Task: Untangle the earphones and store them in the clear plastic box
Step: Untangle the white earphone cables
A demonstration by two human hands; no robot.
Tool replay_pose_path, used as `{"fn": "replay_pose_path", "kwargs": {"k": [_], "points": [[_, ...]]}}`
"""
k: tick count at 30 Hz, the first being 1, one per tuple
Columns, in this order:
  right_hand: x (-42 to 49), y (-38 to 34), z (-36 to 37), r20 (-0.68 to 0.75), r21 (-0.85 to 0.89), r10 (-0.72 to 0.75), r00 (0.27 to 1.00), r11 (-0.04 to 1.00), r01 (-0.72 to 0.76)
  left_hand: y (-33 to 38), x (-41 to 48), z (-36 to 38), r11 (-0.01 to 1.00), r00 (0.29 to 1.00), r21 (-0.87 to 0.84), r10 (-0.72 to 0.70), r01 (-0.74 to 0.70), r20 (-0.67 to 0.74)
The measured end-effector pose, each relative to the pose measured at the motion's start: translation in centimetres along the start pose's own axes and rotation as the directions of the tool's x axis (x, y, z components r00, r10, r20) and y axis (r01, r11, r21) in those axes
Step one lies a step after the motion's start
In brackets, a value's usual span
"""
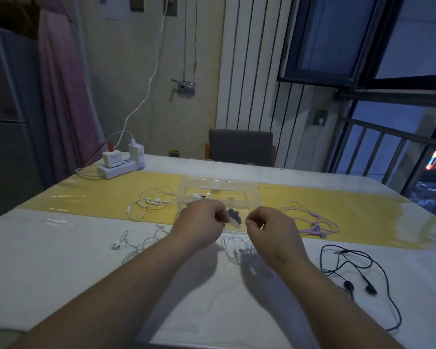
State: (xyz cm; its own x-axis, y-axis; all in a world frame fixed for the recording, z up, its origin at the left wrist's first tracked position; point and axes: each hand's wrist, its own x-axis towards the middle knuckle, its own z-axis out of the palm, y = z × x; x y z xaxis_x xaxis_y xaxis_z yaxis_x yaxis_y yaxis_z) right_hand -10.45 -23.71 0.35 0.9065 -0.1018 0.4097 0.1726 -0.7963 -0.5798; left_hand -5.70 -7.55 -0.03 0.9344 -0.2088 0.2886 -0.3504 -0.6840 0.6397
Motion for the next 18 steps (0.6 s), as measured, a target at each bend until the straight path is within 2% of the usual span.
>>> {"fn": "replay_pose_path", "kwargs": {"k": [7,11,15,18], "points": [[1.1,-2.8,3.3,0.172,0.042,-0.080,0.982,0.996,0.074,-2.4,-0.8,-4.6,0.989,0.989,0.096,-0.105,0.116,-0.104],[1.6,-4.6,5.9,0.375,0.039,-0.171,0.911,0.985,0.169,-5.0,-1.3,-6.6,0.961,0.965,0.116,-0.238,0.251,-0.111],[2.0,-6.4,8.2,0.575,0.053,-0.227,0.786,0.969,0.241,-7.1,-1.5,-7.6,0.911,0.919,0.132,-0.394,0.391,-0.004],[2.3,-7.0,9.7,0.618,0.036,-0.223,0.754,0.966,0.256,-8.3,-1.6,-7.6,0.900,0.897,0.077,-0.435,0.429,0.078]]}}
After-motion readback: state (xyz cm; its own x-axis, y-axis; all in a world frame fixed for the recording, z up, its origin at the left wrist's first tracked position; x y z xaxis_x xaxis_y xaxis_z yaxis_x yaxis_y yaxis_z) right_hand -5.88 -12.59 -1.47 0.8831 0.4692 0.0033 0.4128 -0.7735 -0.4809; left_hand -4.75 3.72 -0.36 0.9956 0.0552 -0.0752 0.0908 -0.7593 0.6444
